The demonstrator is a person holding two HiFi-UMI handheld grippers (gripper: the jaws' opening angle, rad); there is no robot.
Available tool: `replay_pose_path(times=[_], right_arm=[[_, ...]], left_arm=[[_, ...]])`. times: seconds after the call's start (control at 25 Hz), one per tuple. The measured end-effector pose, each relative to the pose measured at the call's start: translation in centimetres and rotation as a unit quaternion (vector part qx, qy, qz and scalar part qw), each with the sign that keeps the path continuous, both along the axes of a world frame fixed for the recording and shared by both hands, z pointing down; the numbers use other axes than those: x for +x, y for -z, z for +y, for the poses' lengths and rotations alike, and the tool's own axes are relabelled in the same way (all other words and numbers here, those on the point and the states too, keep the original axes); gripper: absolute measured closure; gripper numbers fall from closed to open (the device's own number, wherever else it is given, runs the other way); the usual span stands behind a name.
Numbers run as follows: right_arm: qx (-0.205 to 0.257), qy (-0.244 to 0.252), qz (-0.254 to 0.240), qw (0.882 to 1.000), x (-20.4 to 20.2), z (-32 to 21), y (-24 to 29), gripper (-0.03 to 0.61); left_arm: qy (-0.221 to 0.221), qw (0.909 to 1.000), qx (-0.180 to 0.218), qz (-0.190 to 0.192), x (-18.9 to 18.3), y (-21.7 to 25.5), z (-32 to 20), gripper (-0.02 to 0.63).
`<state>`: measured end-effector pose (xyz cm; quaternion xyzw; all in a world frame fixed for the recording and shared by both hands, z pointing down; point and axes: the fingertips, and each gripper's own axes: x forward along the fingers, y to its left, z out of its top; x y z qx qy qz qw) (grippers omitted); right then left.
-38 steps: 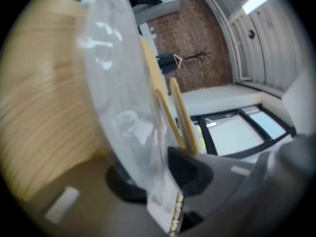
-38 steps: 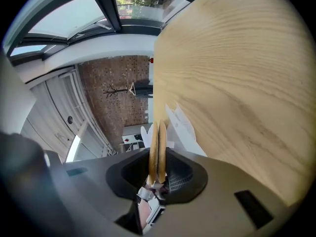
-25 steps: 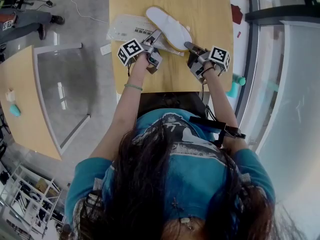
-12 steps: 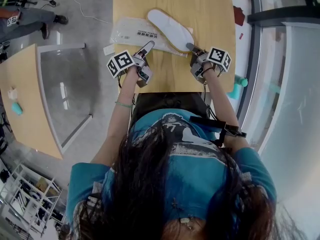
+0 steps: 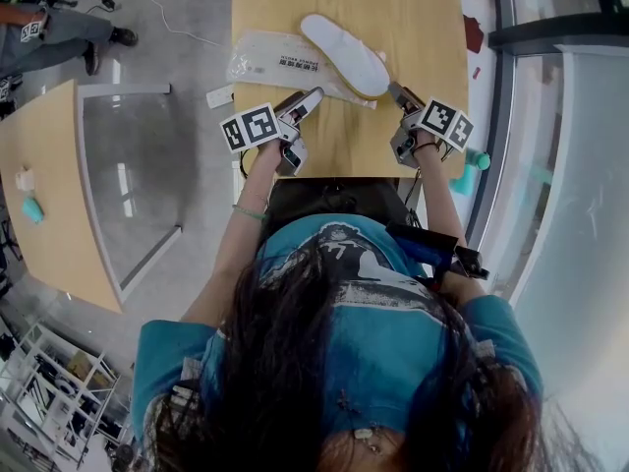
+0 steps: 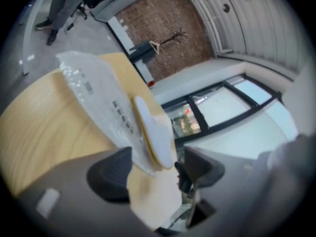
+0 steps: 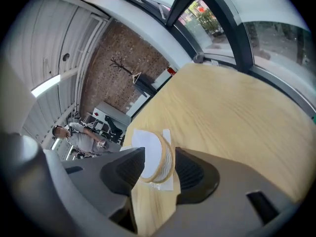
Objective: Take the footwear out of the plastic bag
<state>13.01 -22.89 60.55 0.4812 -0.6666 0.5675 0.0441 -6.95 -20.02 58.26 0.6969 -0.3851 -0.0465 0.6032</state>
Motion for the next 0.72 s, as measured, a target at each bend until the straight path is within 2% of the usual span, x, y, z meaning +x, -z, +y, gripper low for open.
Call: replay_pose_path(times=[0.24, 0.4, 0.48, 0.56, 0.64, 0.72], right_arm=[[0.082, -0.007, 0.007, 0.997, -0.5, 0.7, 4.9, 0.407], [0.148, 0.014, 0.030, 0.988, -2.0, 3.4, 7.4, 0.424], [0.156, 0.011, 0.042, 0.987, -2.4, 5.1, 7.8, 0.450], [0.151, 0.005, 0.046, 0.987, -2.8, 6.8, 7.8, 0.475], [0.142, 0.006, 0.044, 0.989, -3.4, 8.8, 7.4, 0.488], [0.134, 0.013, 0.042, 0.990, -4.0, 10.8, 7.0, 0.498]], left_arm=[[-0.068, 0.9961, 0.049, -0.027, 0.8, 1.7, 1.2, 0.295], [-0.143, 0.9847, 0.093, -0.036, 1.9, 3.0, 3.2, 0.296], [-0.187, 0.9745, 0.118, -0.040, 2.8, 3.6, 4.2, 0.298], [-0.217, 0.9639, 0.145, -0.052, 3.6, 3.7, 5.2, 0.327], [-0.230, 0.9566, 0.167, -0.061, 4.3, 3.6, 6.2, 0.365], [-0.229, 0.9532, 0.187, -0.061, 5.1, 4.0, 7.3, 0.412]])
